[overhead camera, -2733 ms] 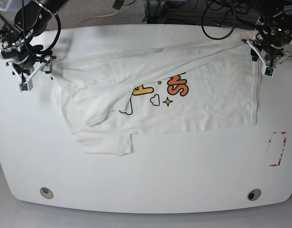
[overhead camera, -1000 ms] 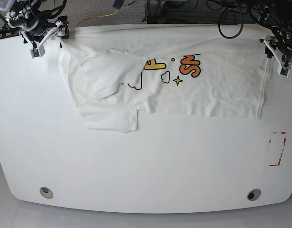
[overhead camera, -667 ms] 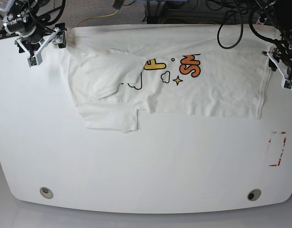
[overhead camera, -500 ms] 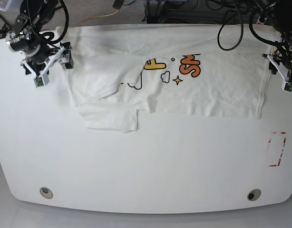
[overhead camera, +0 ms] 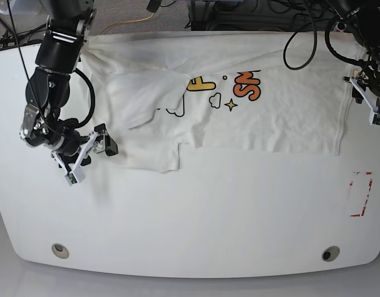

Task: Fold the T-shirt properly
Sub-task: 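Lower both grippers onto the shirt's hem and grasp it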

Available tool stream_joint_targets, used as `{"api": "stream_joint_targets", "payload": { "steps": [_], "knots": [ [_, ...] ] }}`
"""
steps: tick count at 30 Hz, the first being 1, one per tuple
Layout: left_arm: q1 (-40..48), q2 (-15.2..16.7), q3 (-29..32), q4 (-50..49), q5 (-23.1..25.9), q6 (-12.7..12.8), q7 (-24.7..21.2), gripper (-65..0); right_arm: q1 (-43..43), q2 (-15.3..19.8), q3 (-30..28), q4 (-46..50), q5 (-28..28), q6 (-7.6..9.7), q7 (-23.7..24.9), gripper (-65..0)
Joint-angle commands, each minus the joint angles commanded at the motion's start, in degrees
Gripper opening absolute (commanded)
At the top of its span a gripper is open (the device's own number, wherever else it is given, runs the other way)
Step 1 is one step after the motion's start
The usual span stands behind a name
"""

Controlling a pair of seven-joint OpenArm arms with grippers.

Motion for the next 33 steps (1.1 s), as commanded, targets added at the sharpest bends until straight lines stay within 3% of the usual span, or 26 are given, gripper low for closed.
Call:
{"api": "stream_joint_targets", "payload": {
  "steps": [9,14,18,24,27,31,33],
  "knots": [
    [-4.48,0.09,-0.09,-1.76,0.0,0.0,-0.09,-32.5,5.89,1.76,-10.02,-16.18,0.0,0.0,11.08,-11.9],
    [-6.95,0.09,-0.09,-2.64,0.0,0.0,-0.09,-32.5,5.89,1.14,-13.01,-18.46,0.0,0.0,13.45,-13.0],
    [-9.23,0.09,-0.09,-2.99,0.0,0.0,-0.09,-32.1,5.63,-0.7,-13.71,-18.46,0.09,0.0,13.45,-25.5],
    [-14.86,0.09,0.26,-10.02,0.0,0.0,-0.09,-31.5,5.54,-1.23,-13.71,-18.46,0.09,0.0,13.54,-52.8],
    [-18.46,-0.09,0.35,-16.26,0.0,0.0,-0.09,-23.9,5.71,-1.23,-13.71,-18.46,0.09,0.0,13.54,-65.0],
    [-22.59,-0.26,0.44,-22.51,0.0,2.42,-0.18,-15.4,5.71,-1.23,-13.8,-17.23,0.09,0.0,13.54,-65.0],
    [-24.35,-0.26,1.05,-25.93,0.0,2.68,-1.93,-15.0,5.63,-1.23,-13.8,-17.23,0.09,0.0,13.54,-65.0]
  ]
}}
